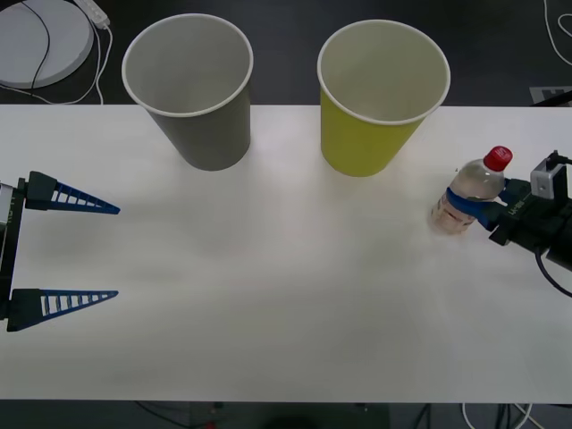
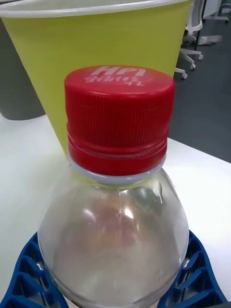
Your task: Put the can into the green bin and the plastic bottle into the gray bin
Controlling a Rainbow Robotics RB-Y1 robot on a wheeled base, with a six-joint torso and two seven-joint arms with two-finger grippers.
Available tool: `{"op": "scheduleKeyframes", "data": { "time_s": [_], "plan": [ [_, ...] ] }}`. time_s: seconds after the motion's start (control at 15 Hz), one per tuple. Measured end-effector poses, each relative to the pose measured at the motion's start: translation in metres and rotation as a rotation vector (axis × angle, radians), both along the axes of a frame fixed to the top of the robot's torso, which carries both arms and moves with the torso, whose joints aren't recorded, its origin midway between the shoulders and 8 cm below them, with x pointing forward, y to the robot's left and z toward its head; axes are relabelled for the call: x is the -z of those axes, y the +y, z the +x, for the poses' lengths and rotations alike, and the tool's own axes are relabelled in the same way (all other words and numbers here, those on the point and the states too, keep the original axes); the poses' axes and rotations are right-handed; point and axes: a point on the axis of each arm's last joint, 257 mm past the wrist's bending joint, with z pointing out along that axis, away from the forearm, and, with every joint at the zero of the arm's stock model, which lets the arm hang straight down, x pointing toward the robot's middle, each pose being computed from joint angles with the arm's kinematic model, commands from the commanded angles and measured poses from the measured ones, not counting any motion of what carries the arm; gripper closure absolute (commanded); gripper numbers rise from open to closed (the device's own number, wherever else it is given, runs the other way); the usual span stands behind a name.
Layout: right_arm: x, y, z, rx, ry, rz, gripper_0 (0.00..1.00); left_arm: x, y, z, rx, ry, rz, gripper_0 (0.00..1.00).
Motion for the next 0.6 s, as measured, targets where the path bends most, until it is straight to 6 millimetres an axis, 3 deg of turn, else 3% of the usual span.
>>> {"op": "scheduleKeyframes", "data": {
  "time_s": [0.2,0.6],
  "plan": [
    [-0.011,-0.008,-0.024,-0.016,-0.009,-0.002,1.00,0.000,0.000,0.000,0.000,0.000,0.000,0.00],
    [-0.036,-0.002,-0.085,-0.088,-0.004,0.026,1.00,0.000,0.000,0.000,0.000,0.000,0.000,0.00]
  ]
}}
